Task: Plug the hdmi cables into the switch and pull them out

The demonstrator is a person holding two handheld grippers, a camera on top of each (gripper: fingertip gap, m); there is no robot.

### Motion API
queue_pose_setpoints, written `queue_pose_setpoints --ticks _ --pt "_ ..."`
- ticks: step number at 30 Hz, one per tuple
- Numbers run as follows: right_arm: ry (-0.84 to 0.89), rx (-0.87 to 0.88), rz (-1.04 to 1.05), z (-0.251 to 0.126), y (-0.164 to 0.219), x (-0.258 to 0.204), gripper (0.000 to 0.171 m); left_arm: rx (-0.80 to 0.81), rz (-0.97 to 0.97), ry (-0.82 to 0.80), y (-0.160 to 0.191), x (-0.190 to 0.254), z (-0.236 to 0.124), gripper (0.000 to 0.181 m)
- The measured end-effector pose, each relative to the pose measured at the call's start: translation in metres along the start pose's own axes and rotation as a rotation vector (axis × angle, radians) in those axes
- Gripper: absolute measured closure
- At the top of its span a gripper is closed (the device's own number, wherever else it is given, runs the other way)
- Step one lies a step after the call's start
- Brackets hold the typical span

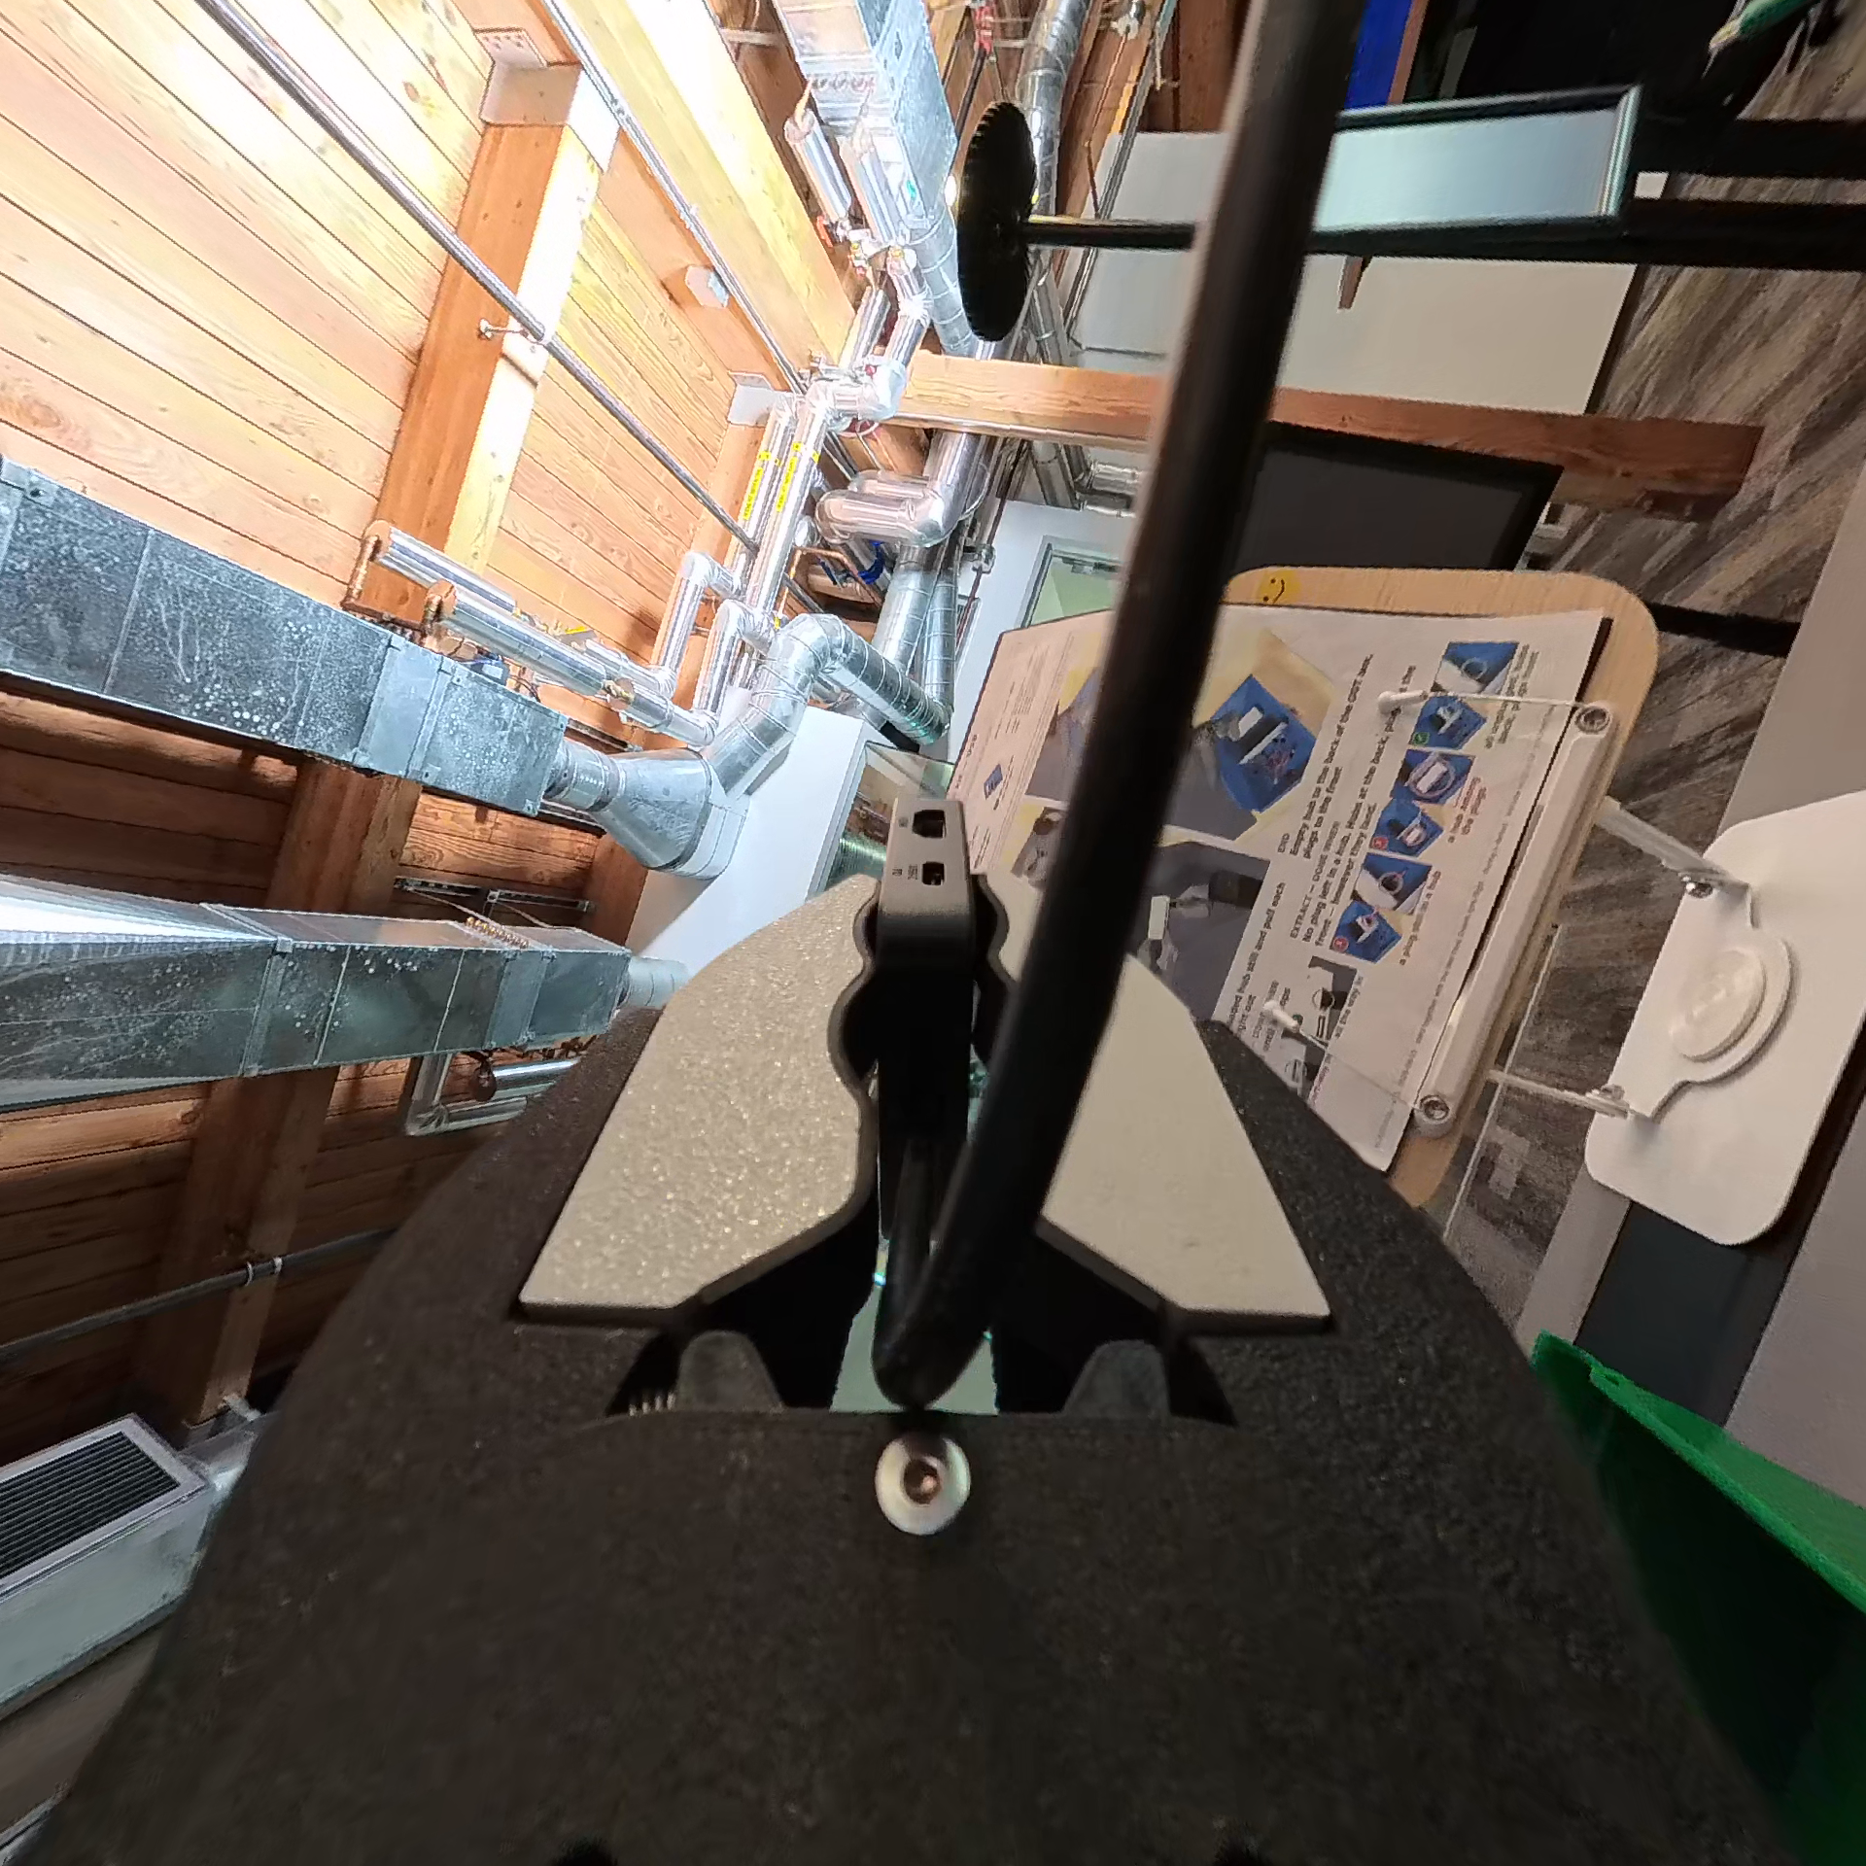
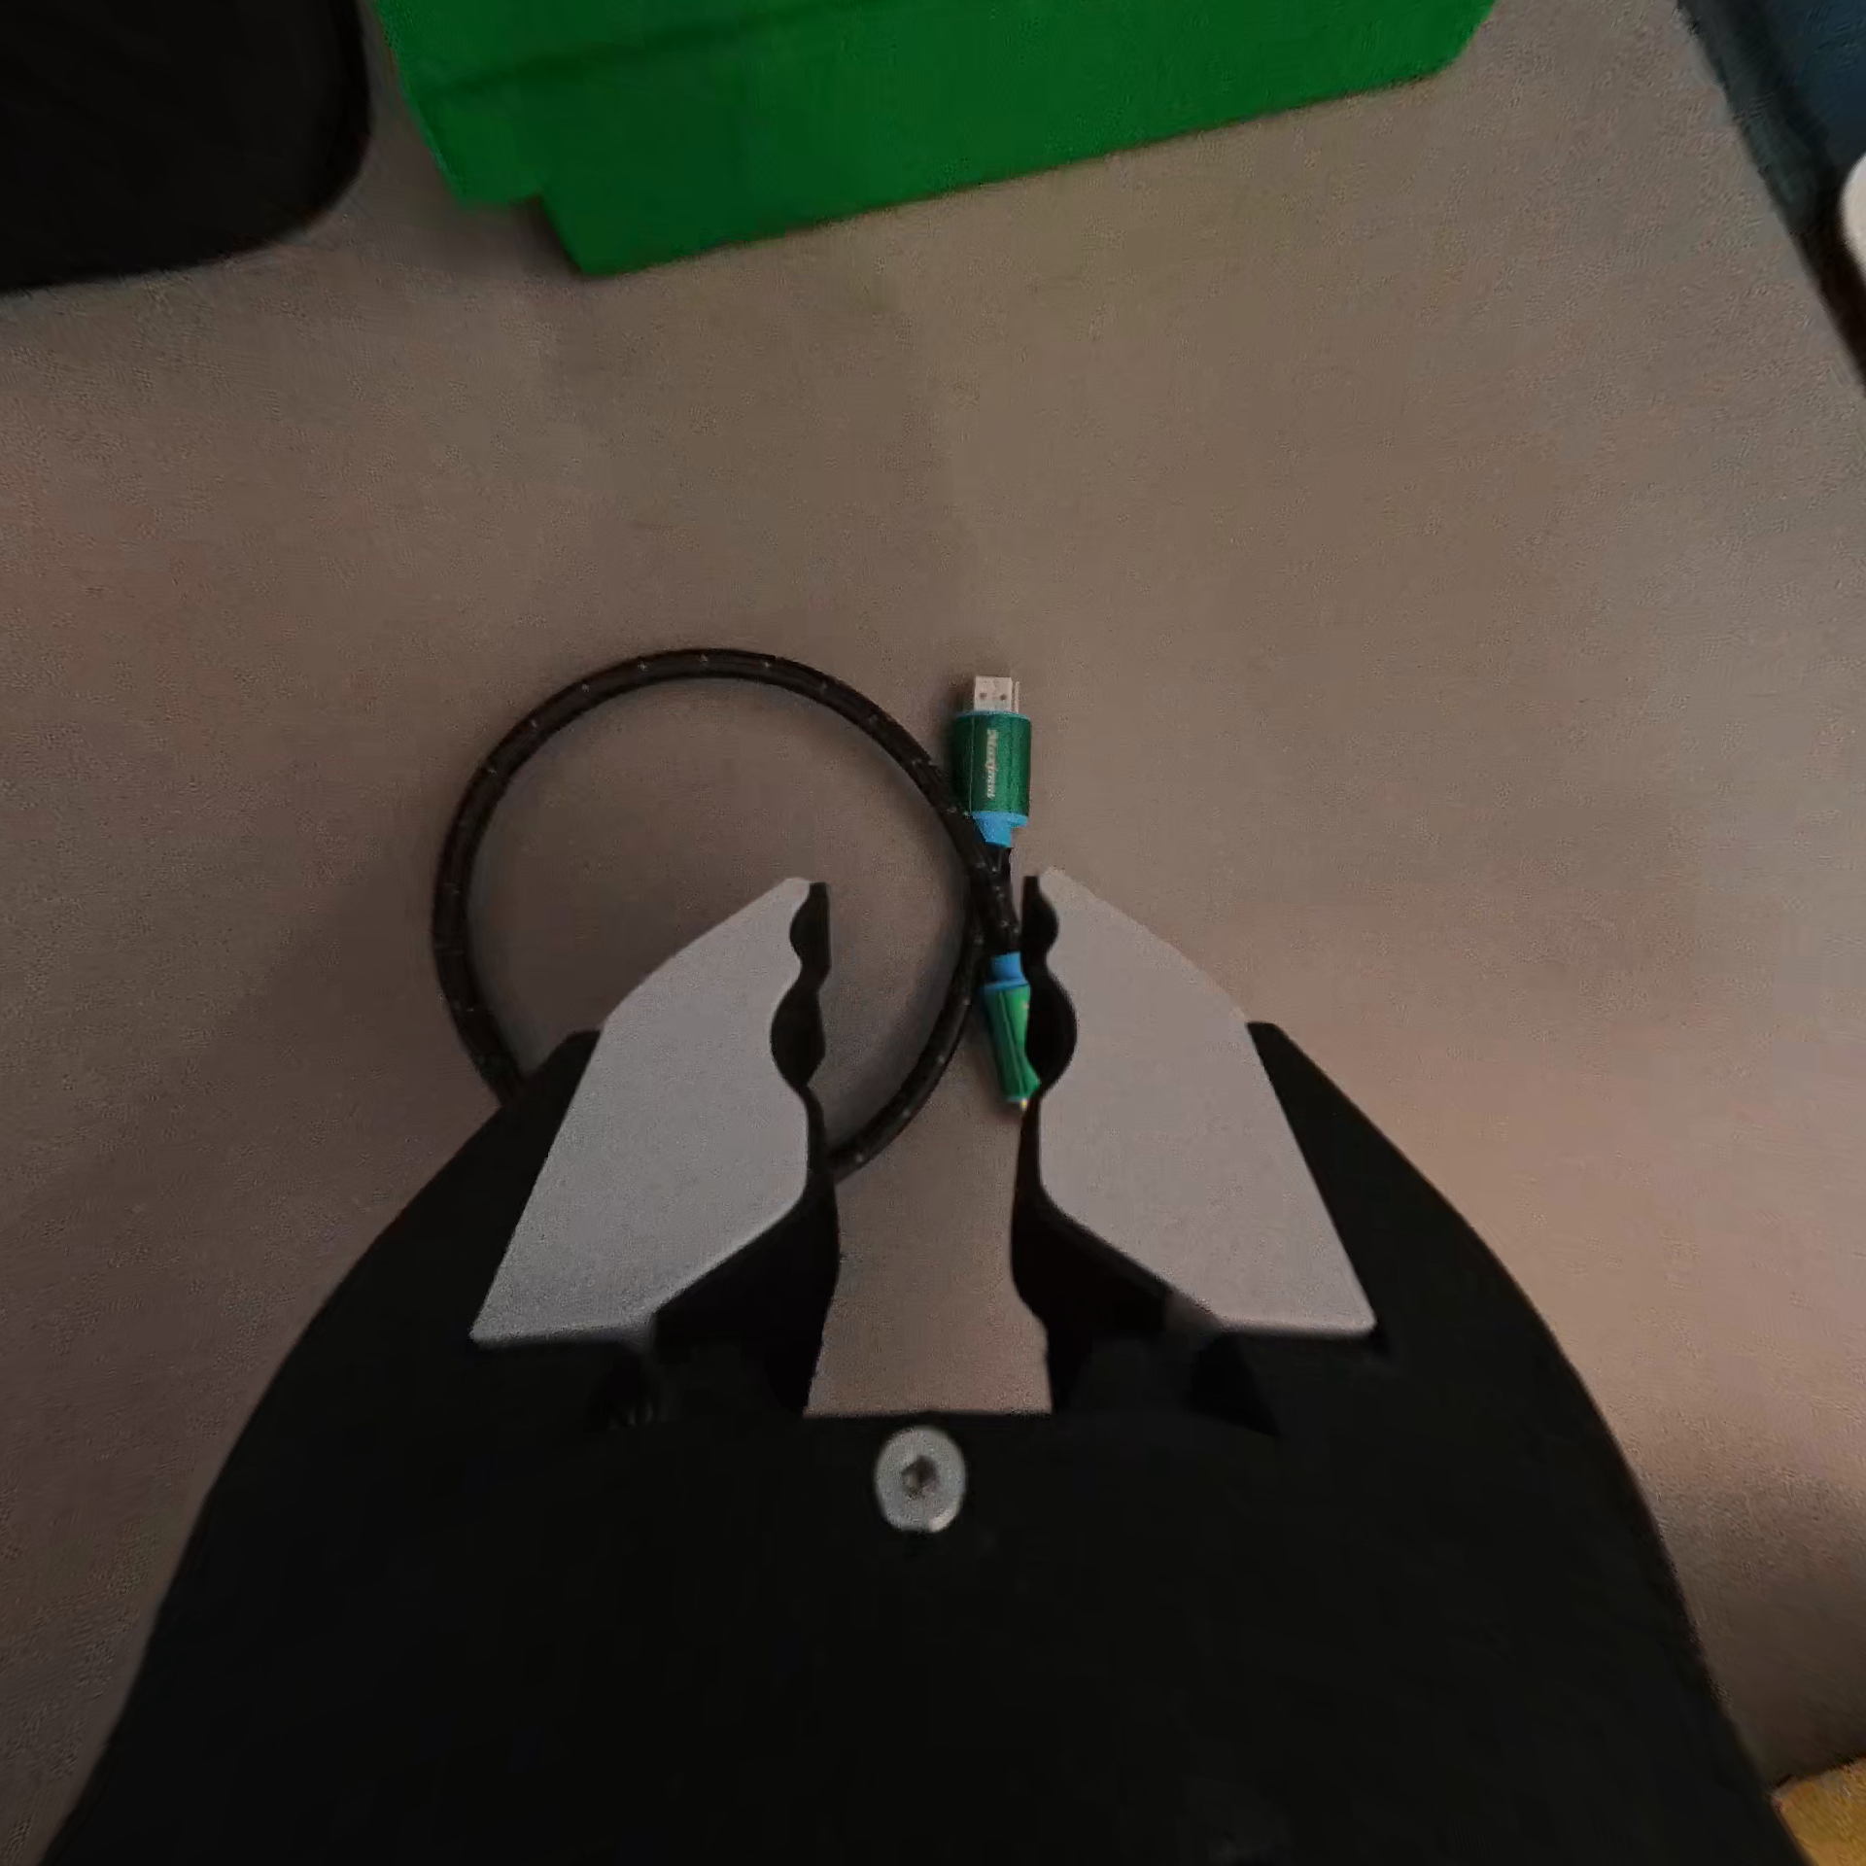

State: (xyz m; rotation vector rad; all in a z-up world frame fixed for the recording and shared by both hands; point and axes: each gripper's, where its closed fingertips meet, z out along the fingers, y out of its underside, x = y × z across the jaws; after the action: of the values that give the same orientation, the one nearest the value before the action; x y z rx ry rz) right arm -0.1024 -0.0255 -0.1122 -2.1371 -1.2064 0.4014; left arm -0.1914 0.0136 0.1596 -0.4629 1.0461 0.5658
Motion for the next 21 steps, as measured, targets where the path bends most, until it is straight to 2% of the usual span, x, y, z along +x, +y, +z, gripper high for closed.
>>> queue_pose_setpoints --ticks 2,5,8,9,14,17,21 --pt "0.028 -0.064 -0.064 0.021 0.009 0.006 0.133 -0.003 -0.001 0.001 0.001 0.000 0.000 0.167" --pt "0.023 -0.108 -0.021 0.040 0.020 0.012 0.134 0.000 -0.003 0.002 0.001 -0.001 0.000 0.168" --pt "-0.018 -0.096 0.094 0.038 0.026 0.016 0.142 -0.006 -0.007 0.009 0.003 0.000 0.000 0.168" --pt "-0.017 -0.083 0.097 0.037 0.028 0.018 0.152 -0.011 -0.008 0.010 0.005 0.001 0.001 0.168" --pt "-0.010 -0.049 0.053 0.036 0.027 0.021 0.158 -0.006 0.003 -0.002 0.009 0.001 0.000 0.168" --pt "-0.013 -0.030 0.067 0.022 0.021 0.029 0.159 0.019 -0.004 0.006 0.006 0.004 -0.001 0.168" --pt "0.022 -0.031 0.030 -0.024 0.003 0.055 0.159 0.051 -0.035 0.044 -0.001 0.013 0.001 0.168"
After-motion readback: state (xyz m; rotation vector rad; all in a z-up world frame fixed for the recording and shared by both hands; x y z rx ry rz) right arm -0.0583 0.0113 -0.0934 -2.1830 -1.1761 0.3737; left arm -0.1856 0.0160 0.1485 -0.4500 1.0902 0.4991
